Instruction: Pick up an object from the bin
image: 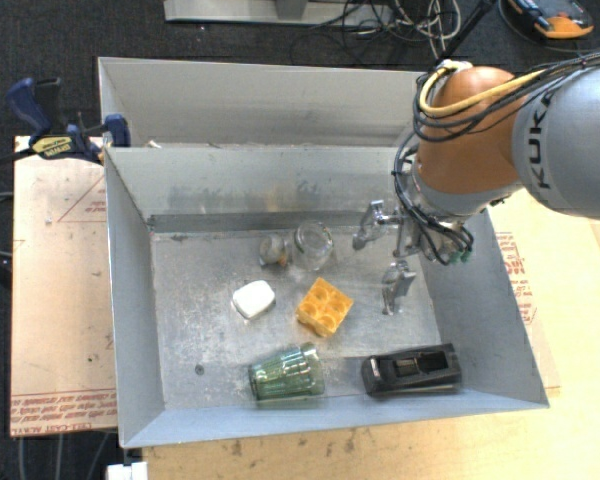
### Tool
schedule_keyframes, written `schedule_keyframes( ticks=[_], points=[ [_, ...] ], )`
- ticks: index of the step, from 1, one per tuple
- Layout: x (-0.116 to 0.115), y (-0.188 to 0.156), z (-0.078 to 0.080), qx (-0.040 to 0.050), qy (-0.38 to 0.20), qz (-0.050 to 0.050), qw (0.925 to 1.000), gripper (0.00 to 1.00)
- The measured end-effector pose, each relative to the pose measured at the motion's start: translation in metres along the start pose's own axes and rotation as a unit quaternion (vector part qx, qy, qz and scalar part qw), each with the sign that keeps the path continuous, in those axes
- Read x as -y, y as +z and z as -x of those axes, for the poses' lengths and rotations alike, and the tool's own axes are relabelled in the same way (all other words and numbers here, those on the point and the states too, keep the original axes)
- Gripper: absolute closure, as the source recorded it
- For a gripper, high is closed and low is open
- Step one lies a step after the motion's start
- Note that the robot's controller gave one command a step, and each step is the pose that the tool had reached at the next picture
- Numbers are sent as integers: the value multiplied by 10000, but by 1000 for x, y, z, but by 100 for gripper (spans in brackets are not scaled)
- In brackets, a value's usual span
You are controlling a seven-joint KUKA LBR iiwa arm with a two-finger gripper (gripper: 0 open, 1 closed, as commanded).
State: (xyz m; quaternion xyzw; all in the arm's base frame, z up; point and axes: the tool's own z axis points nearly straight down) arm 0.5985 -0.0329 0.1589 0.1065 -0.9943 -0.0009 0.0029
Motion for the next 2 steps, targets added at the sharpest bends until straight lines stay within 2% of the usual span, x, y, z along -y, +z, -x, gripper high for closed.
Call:
schedule_keyframes(
  ticks=[1,2],
  points=[
    [-54,80,-35,145,25,-53,9999,100],
    [-54,80,-35,145,25,-54,9999,100]
  ],
)
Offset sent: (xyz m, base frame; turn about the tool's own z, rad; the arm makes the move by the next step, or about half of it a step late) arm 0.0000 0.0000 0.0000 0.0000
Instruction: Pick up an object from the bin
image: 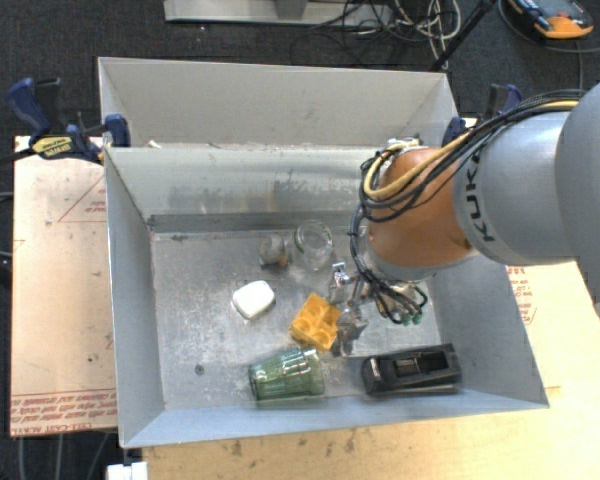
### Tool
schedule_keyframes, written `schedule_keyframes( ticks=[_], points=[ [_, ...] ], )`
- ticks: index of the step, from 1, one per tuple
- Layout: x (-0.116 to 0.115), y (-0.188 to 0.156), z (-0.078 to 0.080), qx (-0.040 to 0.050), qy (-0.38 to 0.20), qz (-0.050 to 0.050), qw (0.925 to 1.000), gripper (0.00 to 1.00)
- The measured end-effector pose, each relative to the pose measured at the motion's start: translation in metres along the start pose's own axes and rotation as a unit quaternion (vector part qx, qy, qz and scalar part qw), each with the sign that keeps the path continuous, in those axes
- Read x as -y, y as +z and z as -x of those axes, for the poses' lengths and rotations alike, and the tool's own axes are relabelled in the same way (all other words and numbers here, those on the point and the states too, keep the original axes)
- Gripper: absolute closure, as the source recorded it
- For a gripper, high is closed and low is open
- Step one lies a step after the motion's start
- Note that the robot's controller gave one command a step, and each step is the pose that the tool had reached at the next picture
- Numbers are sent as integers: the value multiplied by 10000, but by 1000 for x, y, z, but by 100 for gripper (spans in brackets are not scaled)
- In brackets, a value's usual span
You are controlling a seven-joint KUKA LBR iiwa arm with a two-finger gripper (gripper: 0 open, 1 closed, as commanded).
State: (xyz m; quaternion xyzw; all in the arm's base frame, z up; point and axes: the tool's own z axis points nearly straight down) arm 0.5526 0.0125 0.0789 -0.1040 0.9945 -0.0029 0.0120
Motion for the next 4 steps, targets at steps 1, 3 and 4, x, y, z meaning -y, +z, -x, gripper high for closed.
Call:
schedule_keyframes(
  ticks=[1,3,4],
  points=[
    [28,-164,-9,-69,-283,35,9996,100],
    [7,-78,-72,-135,-2535,95,9672,0],
    [8,-81,-70,-102,-2533,76,9673,0]
  ],
)
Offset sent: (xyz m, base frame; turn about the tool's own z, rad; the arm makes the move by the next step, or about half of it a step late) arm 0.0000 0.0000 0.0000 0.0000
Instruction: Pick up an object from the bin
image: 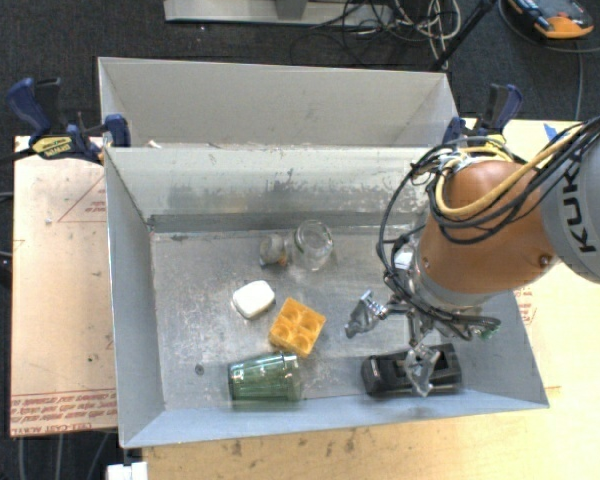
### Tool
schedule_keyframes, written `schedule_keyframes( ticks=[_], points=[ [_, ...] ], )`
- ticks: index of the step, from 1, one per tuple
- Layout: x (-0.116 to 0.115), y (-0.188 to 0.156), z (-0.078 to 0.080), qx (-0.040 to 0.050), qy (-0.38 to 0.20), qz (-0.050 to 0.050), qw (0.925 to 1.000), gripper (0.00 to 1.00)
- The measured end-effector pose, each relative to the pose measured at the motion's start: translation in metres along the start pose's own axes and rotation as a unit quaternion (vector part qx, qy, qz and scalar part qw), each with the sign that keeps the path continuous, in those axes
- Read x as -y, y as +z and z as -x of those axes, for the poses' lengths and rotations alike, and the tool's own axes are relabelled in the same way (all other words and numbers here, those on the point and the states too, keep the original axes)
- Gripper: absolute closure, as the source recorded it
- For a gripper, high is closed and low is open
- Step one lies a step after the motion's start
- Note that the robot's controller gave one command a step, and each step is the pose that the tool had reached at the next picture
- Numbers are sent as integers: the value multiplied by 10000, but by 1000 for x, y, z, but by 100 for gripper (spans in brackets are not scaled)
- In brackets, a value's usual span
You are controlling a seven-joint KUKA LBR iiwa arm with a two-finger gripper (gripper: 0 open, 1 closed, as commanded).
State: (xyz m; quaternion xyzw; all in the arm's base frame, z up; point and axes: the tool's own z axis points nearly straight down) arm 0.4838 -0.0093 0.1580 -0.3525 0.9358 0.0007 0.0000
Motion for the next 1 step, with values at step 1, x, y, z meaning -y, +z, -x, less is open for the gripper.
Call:
schedule_keyframes(
  ticks=[1],
  points=[
    [14,80,5,-37,-1450,33,9894,100]
  ],
)
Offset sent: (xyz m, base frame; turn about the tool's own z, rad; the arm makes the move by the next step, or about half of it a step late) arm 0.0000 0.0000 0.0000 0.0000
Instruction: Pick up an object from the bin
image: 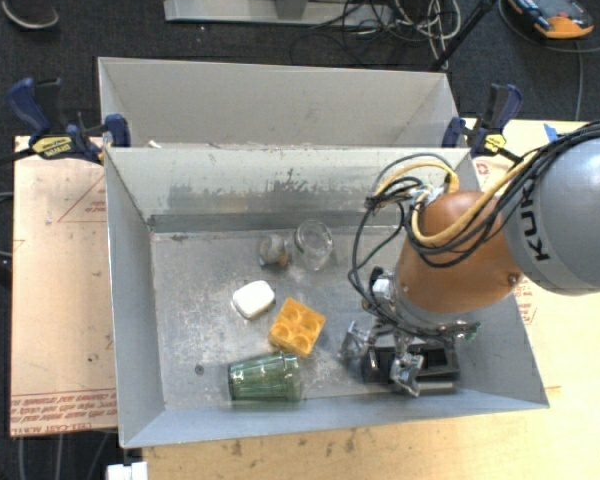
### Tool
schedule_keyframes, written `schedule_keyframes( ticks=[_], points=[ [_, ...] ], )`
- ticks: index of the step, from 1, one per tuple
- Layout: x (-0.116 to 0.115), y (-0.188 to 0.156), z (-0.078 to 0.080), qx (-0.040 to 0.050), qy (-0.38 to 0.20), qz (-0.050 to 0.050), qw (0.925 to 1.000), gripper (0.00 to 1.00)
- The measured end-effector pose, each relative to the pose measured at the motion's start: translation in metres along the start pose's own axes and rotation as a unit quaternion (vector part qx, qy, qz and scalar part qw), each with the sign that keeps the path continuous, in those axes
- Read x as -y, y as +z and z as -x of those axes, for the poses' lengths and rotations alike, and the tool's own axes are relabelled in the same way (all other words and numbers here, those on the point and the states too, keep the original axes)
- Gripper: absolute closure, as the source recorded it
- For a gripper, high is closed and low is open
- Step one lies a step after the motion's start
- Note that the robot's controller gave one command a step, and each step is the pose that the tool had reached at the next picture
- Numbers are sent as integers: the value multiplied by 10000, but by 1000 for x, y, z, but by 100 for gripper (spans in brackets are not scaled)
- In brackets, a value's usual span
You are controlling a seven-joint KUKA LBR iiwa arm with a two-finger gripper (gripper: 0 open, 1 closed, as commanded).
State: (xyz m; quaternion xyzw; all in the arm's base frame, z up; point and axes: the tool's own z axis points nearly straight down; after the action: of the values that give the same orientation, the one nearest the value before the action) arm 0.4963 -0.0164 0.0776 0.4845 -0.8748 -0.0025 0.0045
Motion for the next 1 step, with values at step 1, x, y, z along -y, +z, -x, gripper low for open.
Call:
schedule_keyframes(
  ticks=[1],
  points=[
    [0,0,0,0,-4,0,10000,100]
  ],
)
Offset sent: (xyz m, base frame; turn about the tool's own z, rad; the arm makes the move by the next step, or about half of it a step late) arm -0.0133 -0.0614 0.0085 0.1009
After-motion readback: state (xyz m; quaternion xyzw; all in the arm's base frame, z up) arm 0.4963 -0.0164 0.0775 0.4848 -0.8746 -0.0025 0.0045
